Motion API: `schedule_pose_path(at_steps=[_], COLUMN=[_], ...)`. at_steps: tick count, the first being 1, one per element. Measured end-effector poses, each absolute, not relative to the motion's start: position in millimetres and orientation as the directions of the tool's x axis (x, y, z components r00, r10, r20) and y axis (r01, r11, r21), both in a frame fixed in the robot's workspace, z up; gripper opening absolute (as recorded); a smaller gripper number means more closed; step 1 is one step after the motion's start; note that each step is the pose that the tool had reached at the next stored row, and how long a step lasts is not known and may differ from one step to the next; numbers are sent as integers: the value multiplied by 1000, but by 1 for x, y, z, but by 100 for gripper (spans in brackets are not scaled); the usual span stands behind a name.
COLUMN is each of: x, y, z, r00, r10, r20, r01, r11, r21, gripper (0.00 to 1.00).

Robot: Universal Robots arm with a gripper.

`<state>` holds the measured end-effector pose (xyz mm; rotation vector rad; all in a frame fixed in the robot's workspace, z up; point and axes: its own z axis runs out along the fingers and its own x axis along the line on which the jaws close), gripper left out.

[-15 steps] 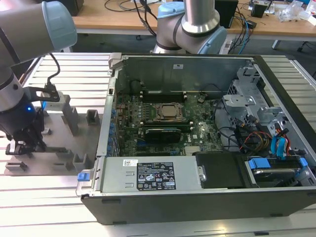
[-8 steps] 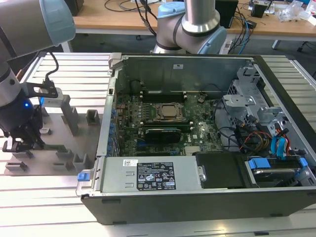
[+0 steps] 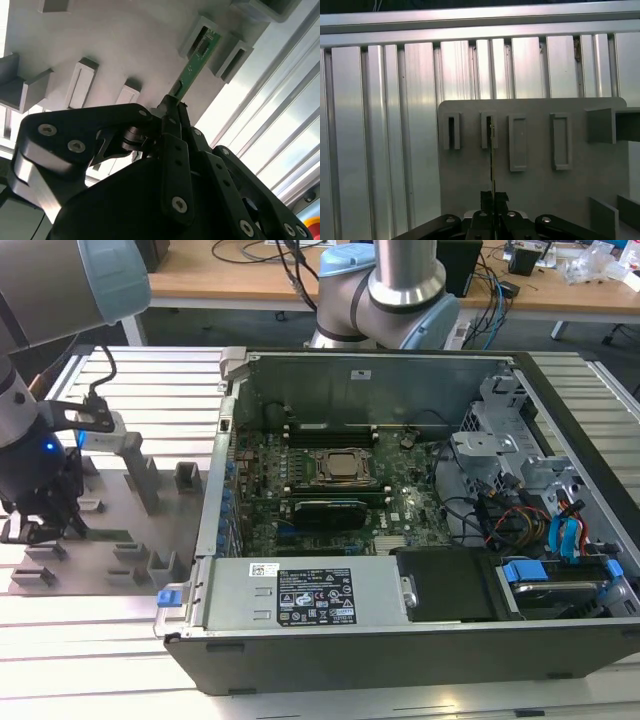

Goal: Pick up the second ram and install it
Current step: 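Pick up the second ram and move it above second insertion slot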

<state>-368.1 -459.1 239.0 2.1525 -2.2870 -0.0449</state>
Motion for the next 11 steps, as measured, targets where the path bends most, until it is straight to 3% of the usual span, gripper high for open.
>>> schedule_pose_path(at_steps=[11], x=[-368], y=[-459], z=[259], r00=[-61], r10=[-998], r20=[-19], r01=[-998], r11=[60], r21=[21], gripper=[13])
